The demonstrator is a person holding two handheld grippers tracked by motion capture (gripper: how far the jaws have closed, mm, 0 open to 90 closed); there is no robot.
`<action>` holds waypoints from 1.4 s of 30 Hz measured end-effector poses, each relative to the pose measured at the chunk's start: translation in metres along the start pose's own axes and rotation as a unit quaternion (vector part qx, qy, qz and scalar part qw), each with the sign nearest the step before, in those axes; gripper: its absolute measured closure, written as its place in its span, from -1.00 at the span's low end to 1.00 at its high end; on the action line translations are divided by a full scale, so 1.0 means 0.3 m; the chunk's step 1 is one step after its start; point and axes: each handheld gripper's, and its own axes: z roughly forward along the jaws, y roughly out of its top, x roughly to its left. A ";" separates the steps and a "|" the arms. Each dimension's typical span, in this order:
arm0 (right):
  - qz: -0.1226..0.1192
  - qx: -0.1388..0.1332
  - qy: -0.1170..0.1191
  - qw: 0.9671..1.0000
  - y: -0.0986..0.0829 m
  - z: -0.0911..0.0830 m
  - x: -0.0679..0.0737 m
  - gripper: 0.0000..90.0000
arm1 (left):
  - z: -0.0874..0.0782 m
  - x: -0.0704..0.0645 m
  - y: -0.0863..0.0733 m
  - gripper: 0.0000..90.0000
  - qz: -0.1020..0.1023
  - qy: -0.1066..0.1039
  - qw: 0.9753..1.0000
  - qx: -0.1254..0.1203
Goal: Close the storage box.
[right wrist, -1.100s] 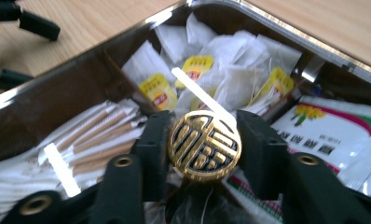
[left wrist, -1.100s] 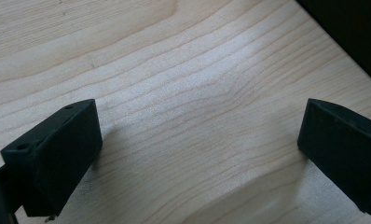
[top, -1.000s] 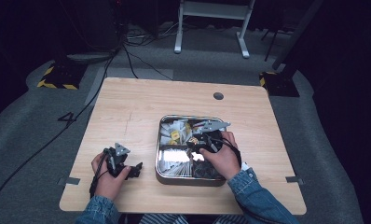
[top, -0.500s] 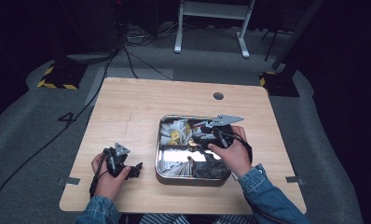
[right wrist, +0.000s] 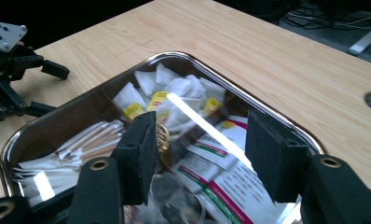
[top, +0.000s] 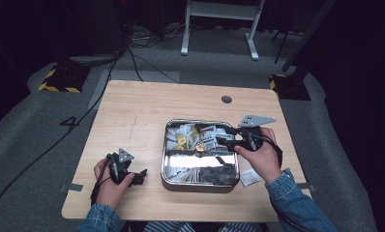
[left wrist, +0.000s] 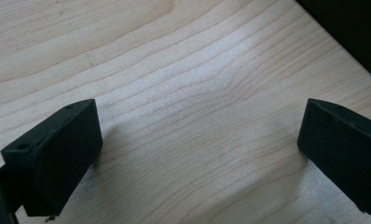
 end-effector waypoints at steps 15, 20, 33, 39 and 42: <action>0.032 -0.012 -0.039 0.999 -0.100 -0.154 -0.144 -0.10 | -0.004 0.004 -0.003 -1.00 0.002 -0.004 1.000 0.002; 0.035 -0.008 -0.054 0.998 -0.145 -0.184 -0.180 -0.11 | -0.004 0.004 -0.004 -1.00 0.002 -0.004 1.000 0.001; 0.056 -0.001 -0.063 0.996 -0.262 -0.201 -0.246 -0.13 | -0.004 0.004 -0.004 -1.00 0.002 -0.004 1.000 0.002; 0.070 0.016 -0.083 0.994 -0.323 -0.191 -0.304 -0.17 | -0.004 0.004 -0.004 -1.00 0.002 -0.004 1.000 0.001; 0.079 0.019 -0.089 0.993 -0.356 -0.184 -0.330 -0.18 | -0.004 0.004 -0.004 -1.00 0.002 -0.004 1.000 0.001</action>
